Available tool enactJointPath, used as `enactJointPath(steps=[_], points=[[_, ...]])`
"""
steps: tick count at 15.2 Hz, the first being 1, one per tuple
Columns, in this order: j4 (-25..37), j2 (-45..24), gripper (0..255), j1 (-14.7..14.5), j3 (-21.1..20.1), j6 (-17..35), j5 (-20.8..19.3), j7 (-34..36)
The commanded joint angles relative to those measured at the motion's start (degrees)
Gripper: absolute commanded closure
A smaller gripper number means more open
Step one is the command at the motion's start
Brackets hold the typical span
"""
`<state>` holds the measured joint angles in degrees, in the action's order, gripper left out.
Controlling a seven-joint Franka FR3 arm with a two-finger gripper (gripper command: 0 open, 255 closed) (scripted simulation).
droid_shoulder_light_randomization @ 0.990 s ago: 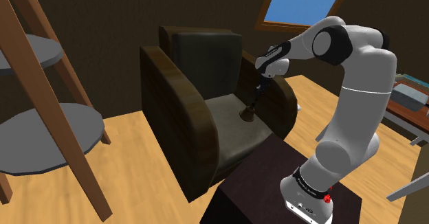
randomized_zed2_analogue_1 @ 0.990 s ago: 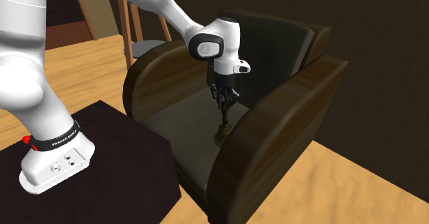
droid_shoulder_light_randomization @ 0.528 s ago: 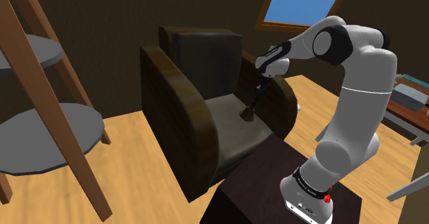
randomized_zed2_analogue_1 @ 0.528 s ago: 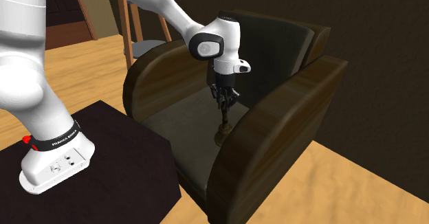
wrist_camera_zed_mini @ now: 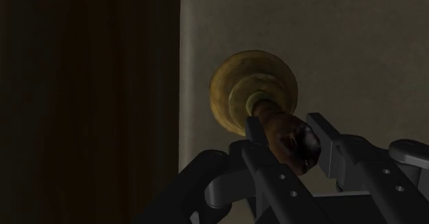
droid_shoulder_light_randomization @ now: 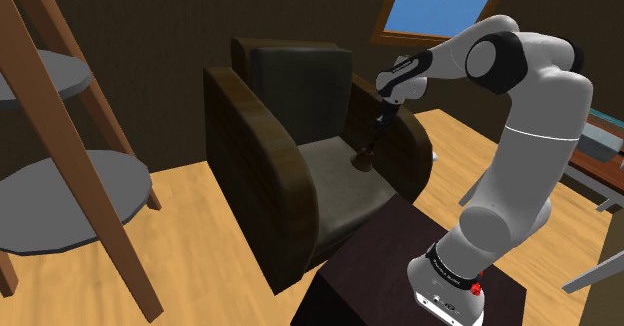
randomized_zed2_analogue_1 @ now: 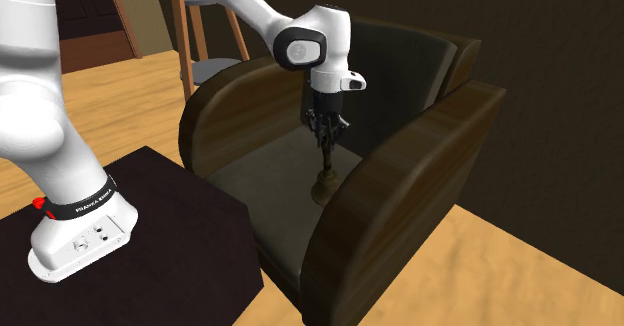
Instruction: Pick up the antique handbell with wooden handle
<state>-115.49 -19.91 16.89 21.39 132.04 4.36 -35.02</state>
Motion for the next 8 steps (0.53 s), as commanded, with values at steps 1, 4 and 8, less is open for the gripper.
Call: enactJointPath(steps=[1,4,8], points=[[0.4,0.92,255,-0.11,0.23,-1.26,-0.42,0.15],[0.98,2.37,255,-0.36,0.53,-3.19,-1.09,0.49],[1.46,3.35,255,-0.52,0.71,-4.6,-1.54,0.72]])
